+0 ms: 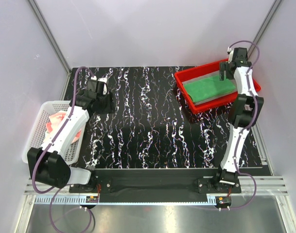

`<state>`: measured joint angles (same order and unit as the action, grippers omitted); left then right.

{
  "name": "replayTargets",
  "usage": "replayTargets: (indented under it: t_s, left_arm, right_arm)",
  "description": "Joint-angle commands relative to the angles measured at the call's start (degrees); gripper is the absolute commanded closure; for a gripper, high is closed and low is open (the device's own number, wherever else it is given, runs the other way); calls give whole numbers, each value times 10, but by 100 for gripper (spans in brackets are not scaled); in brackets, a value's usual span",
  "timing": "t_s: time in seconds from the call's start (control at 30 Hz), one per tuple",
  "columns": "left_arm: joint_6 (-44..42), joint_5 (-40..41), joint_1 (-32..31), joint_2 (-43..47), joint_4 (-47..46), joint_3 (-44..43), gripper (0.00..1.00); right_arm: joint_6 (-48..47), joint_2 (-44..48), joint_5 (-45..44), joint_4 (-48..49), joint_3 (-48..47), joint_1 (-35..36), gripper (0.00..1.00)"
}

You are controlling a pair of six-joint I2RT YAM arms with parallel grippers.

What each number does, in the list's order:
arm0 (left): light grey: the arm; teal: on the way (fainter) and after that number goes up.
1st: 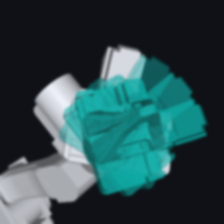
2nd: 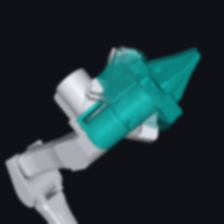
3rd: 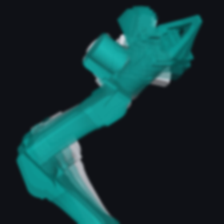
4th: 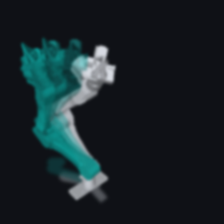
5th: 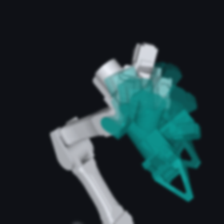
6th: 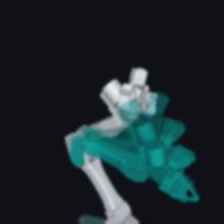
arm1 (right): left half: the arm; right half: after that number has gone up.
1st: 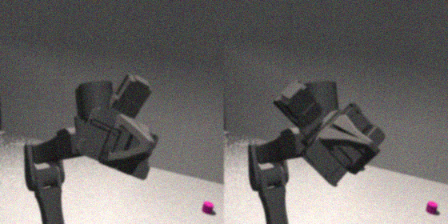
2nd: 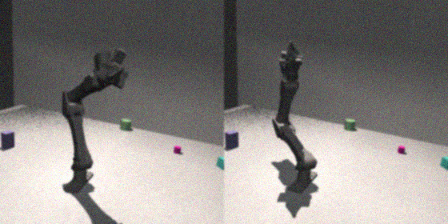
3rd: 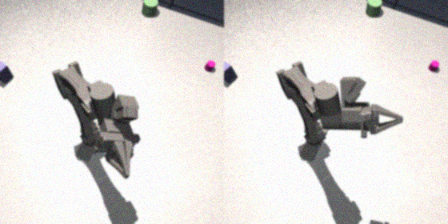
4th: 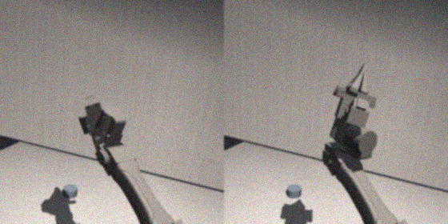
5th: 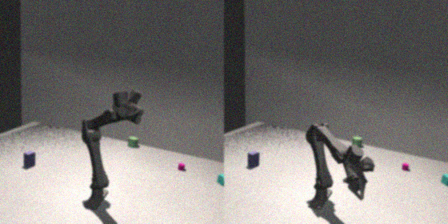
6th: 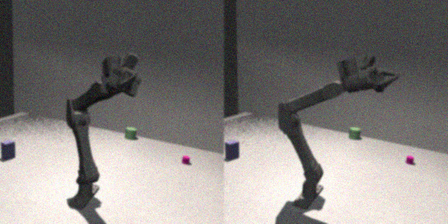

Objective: Fold and stack the towels
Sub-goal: Grab crumpled towel

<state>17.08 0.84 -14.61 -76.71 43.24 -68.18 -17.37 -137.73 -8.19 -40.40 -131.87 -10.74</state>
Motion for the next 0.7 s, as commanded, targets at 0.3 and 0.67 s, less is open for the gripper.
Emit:
replayTargets:
  t_s: [0.3,0.67]
  left_arm:
    - [65,92,173,42,-6,-74,45]
    - [78,147,460,-42,-40,73,44]
  right_arm:
    - [328,422,307,46,306,134,0]
    - [394,458,423,110,478,182,0]
